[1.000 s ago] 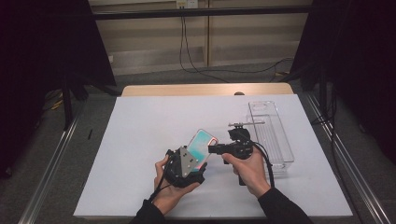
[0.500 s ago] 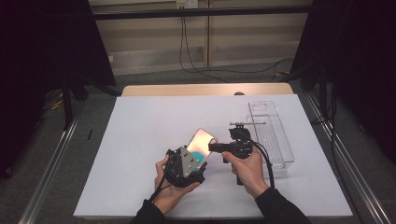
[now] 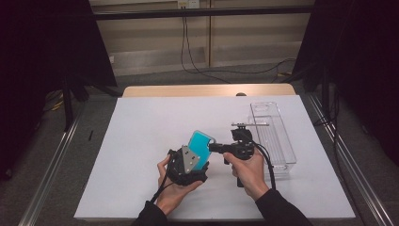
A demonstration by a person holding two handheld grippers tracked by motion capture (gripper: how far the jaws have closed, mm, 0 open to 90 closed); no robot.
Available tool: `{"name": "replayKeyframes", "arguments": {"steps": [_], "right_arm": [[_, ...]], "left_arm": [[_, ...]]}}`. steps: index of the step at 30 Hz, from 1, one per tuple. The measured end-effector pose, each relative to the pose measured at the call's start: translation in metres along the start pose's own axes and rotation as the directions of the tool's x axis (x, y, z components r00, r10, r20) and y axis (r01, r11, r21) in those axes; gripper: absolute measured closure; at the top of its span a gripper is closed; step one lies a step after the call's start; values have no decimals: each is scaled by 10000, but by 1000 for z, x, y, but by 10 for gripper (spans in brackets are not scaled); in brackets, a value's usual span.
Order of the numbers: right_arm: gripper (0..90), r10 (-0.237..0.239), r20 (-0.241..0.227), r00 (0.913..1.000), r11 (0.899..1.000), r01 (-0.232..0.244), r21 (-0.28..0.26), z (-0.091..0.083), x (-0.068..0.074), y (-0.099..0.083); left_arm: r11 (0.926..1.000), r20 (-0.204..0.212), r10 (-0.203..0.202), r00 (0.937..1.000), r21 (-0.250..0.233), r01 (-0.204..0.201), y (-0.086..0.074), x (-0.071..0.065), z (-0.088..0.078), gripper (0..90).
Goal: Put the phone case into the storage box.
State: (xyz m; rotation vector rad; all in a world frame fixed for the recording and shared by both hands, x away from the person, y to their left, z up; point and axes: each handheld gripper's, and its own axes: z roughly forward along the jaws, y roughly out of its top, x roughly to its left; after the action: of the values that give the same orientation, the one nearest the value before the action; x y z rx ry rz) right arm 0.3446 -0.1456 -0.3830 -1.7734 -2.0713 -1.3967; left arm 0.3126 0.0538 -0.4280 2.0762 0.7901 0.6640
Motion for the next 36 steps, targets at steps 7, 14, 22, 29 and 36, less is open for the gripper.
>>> {"name": "replayKeyframes", "arguments": {"steps": [7, 14, 22, 29, 36], "right_arm": [[844, -318, 299, 9990, 9994, 323, -153, -1, 0, 1], [845, -593, 531, 9968, 9975, 612, -350, -6, -5, 3], [845, -852, 613, 9945, 9950, 882, -475, -8, -7, 4], [845, -877, 727, 9935, 9927, 933, -771, -16, -13, 8], [845, -1072, 916, 9900, 9879, 1164, -1023, -21, -18, 10]], "left_arm": [[9981, 217, -542, 9983, -272, 548, -1, 5, 0, 41], [9873, 532, -1410, 9886, -665, 1444, -2, 21, -7, 40], [9814, 664, -1727, 9827, -740, 1774, -4, 32, -12, 41], [9810, 143, -1544, 9879, -1171, 1550, -6, 36, -16, 50], [9705, -15, -1828, 9831, -1600, 1802, -10, 44, -19, 49]]}}
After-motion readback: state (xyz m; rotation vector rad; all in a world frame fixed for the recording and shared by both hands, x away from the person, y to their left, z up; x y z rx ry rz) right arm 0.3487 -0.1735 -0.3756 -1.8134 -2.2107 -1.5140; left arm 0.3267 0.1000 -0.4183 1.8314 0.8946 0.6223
